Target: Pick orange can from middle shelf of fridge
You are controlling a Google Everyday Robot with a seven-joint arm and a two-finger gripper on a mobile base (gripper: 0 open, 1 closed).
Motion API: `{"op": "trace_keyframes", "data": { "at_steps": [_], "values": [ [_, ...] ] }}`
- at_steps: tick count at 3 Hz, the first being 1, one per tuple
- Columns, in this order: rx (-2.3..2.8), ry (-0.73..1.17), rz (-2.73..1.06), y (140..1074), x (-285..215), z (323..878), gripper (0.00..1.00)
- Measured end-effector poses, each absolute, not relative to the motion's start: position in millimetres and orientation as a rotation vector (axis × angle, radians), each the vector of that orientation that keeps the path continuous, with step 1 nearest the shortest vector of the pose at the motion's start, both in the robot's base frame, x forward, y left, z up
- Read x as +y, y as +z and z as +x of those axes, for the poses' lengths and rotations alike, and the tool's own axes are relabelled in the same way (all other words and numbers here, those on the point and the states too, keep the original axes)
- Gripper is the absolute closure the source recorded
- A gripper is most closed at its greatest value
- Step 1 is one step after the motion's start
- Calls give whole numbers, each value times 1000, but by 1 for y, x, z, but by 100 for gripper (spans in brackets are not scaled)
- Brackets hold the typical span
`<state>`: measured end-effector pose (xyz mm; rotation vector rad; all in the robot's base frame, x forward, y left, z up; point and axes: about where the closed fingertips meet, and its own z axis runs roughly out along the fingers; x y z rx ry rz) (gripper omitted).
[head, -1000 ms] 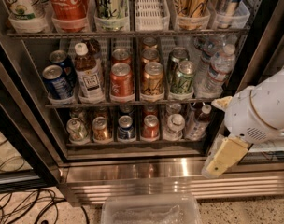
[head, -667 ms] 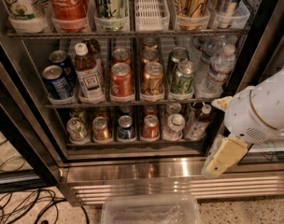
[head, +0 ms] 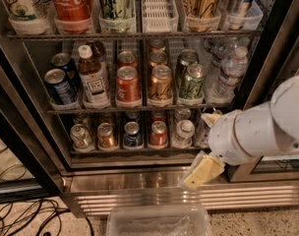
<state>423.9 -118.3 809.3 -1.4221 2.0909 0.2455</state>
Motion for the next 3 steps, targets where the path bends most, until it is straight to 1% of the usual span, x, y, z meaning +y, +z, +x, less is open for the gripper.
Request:
{"op": "trace_keyframes", "data": {
  "at_steps": [1,3],
  "values": [
    [2038,247,-1320,801,-96,442,0],
    [2019,219,-1294,807,-96,451,0]
  ]
}}
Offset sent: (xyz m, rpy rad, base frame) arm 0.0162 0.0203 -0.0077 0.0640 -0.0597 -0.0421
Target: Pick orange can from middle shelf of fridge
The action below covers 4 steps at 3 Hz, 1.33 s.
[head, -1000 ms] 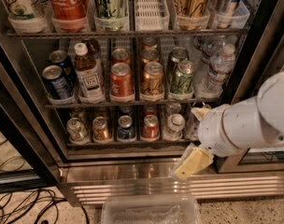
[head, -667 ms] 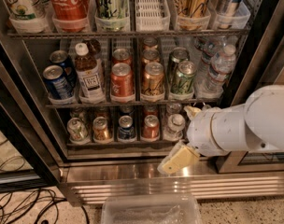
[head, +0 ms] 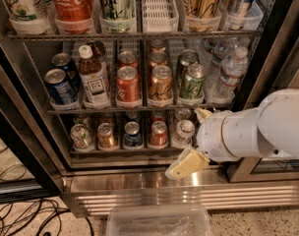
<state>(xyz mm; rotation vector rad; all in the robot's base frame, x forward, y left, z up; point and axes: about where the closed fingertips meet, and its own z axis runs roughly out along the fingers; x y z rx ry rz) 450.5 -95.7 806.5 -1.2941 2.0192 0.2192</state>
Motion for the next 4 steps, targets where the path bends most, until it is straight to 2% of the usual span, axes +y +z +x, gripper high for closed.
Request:
{"op": "trace_keyframes", "data": {
  "at_steps": [2,4],
  "values": [
    [1890,140,-1193,809,-77,462,0],
    [1773,169,-865,829,-68,504,0]
  ]
}}
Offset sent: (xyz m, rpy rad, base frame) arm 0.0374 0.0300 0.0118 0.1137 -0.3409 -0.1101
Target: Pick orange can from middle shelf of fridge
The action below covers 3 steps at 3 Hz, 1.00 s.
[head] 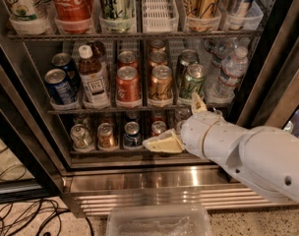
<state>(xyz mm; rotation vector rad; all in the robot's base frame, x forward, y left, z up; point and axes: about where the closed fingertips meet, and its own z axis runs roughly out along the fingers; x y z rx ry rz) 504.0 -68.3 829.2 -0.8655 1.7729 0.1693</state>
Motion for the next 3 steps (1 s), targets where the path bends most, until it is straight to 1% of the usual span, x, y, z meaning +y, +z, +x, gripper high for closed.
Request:
{"op": "trace_keyframes", "data": {
  "at_steps": [1,3],
  "values": [
    [1741,190,-717,836,-70,510,0],
    [1708,199,-560,836,-67,507,0]
  ]
}}
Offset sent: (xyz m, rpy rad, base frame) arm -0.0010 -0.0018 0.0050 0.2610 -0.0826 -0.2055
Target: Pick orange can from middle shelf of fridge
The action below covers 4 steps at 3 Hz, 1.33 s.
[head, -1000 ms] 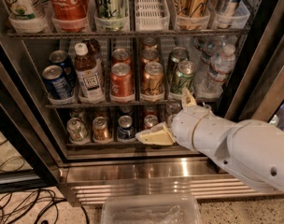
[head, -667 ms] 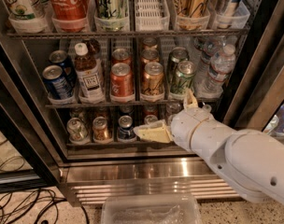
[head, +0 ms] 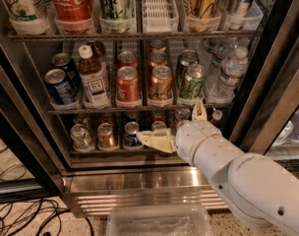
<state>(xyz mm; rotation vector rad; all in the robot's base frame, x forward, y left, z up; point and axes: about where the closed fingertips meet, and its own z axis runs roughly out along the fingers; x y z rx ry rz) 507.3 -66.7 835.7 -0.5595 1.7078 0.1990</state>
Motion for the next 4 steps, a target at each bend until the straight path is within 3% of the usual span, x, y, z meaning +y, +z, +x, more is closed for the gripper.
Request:
{"op": "trace_keyframes", "data": {
  "at_steps": [3,4],
  "values": [
    [1680,202,-525,834,-64,514,4],
    [1652,190,-516,837,-62,517,16]
  ]
}}
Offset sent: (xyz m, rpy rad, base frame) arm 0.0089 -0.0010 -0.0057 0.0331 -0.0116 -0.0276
